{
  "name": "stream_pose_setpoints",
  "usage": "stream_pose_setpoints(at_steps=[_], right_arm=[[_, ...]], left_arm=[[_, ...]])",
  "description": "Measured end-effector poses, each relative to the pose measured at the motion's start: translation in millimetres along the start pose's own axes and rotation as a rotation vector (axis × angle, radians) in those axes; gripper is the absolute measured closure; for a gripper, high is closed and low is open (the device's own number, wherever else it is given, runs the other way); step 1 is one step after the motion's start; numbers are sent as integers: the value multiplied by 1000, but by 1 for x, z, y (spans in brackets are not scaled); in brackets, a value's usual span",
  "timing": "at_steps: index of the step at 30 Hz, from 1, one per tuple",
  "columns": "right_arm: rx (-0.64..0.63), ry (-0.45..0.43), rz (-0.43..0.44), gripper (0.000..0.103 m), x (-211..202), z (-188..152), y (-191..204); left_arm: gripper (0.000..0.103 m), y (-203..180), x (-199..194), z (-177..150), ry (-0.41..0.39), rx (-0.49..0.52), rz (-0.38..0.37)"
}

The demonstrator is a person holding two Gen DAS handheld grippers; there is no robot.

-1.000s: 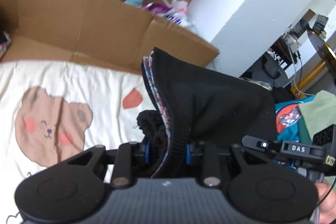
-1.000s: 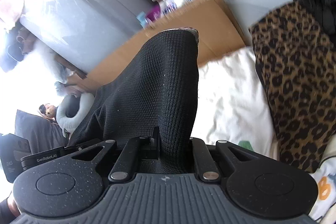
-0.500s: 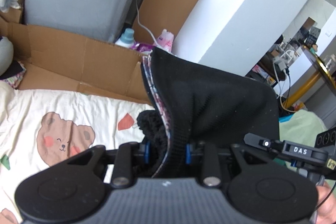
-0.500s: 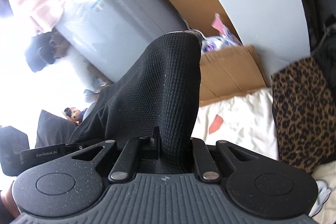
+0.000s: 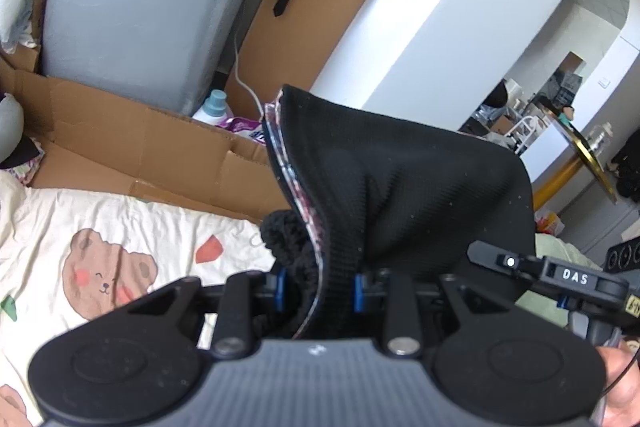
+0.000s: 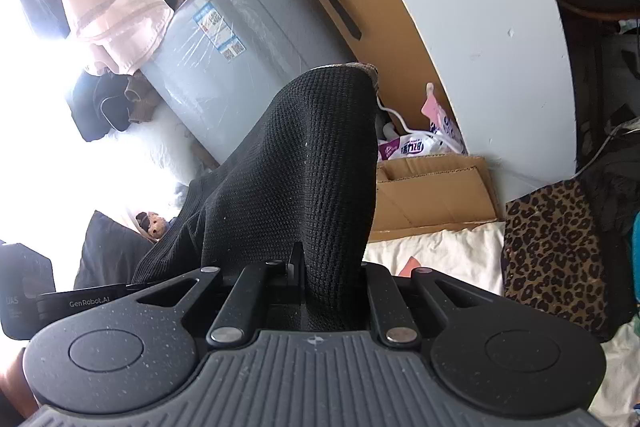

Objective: Fold clothes
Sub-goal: 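Lift the folded shorts with both grippers and carry them toward the clothes pile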

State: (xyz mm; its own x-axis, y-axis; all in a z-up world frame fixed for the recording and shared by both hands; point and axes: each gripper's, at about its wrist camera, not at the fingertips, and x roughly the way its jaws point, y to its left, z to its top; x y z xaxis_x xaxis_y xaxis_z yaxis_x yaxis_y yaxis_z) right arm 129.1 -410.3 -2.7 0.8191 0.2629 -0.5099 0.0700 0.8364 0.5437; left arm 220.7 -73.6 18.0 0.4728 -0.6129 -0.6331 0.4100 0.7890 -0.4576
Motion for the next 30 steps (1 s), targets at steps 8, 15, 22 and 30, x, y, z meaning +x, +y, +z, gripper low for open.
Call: stream_pose_setpoints(at_steps=[8, 15, 22, 30], right_arm=[[-17, -19, 15, 94, -32, 12, 21], [-51, -22, 2, 94, -54, 34, 39], [-101, -54, -8, 94, -88, 64, 50], [-126, -77, -36, 94, -110, 84, 35]], left_arm=[[71, -12, -21, 6, -21, -14, -2], [71, -29, -36, 13, -50, -28, -8], [71, -52, -40, 28, -82, -31, -62], [71, -71, -11, 34, -77, -30, -115]])
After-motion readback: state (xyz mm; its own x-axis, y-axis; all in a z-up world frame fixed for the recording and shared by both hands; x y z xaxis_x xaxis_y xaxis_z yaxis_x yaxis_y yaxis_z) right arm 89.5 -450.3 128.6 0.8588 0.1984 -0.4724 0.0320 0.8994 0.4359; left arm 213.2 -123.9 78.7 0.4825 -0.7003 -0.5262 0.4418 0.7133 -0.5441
